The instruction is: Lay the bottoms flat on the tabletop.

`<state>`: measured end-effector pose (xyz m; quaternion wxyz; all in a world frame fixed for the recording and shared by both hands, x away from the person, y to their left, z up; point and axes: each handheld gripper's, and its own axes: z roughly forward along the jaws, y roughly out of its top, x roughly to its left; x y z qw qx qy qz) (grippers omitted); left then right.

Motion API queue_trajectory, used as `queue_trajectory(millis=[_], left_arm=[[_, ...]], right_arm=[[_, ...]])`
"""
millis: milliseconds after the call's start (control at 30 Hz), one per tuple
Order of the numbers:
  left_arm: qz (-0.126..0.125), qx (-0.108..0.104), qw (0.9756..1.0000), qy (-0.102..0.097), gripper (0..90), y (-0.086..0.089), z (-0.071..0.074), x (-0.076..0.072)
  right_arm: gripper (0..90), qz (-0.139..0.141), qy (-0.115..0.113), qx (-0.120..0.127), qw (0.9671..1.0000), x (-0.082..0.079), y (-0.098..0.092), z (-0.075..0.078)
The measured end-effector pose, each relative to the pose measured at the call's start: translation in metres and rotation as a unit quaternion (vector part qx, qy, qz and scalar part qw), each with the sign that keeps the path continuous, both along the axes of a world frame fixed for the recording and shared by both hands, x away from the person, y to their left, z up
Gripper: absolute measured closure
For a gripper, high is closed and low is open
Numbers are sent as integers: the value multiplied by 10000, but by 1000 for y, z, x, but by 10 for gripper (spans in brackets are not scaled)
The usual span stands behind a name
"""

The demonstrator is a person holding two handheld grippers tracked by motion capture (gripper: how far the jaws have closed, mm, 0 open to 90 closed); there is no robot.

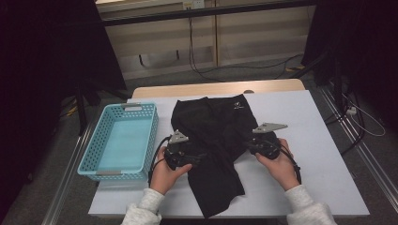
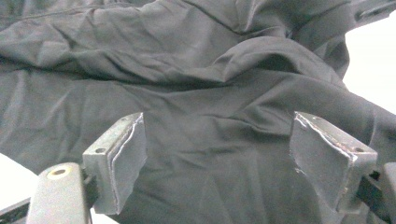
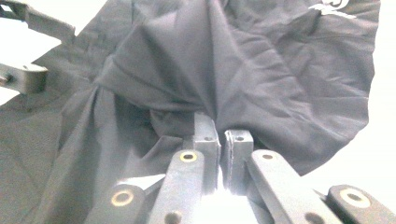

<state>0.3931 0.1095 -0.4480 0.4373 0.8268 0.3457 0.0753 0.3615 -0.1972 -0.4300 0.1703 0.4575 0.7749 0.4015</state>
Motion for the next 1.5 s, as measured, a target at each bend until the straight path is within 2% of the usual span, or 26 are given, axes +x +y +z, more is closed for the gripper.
queue_trajectory(millis=[100,300,467,600,733,800,900,933,1000,1033,1167,1267,1367,1500], left_arm=[[-50,5,10000,8,197,-3,-1,1],[-97,-19,9999,26,197,-8,-1,3],[-104,-70,9999,22,197,-8,1,3],[-75,-81,9999,21,197,-5,1,3],[-54,-64,10000,40,197,-2,0,2],[-37,-62,10000,52,197,0,0,2],[-12,-48,10000,54,197,3,0,1],[9,-74,10000,53,197,4,0,1],[32,-70,10000,49,197,5,0,1],[29,-59,10000,38,197,5,0,1],[8,-74,10000,37,197,4,1,0],[-17,-100,9999,5,197,3,3,0],[-30,-114,9999,34,197,2,4,-1],[-56,-105,9999,22,197,0,5,-2]], right_arm=[[866,-98,-21,100,9999,-6,-10,7],[863,-210,-143,103,9996,-16,-26,20],[862,-145,-168,63,9997,-14,-20,21],[862,39,-80,-96,9999,-4,1,13],[860,163,60,-403,9990,12,23,1],[860,196,112,-617,9978,20,31,-7],[856,195,136,-1050,9942,28,39,-18],[848,197,169,-1054,9941,30,40,-22],[820,134,171,-851,9961,33,38,-24],[784,112,144,-842,9963,33,37,-25],[542,98,222,-579,9980,32,34,-24],[398,-6,108,-496,9987,25,29,-15],[366,-84,7,-417,9991,13,19,-8],[353,-202,-99,-148,9996,-1,0,1]])
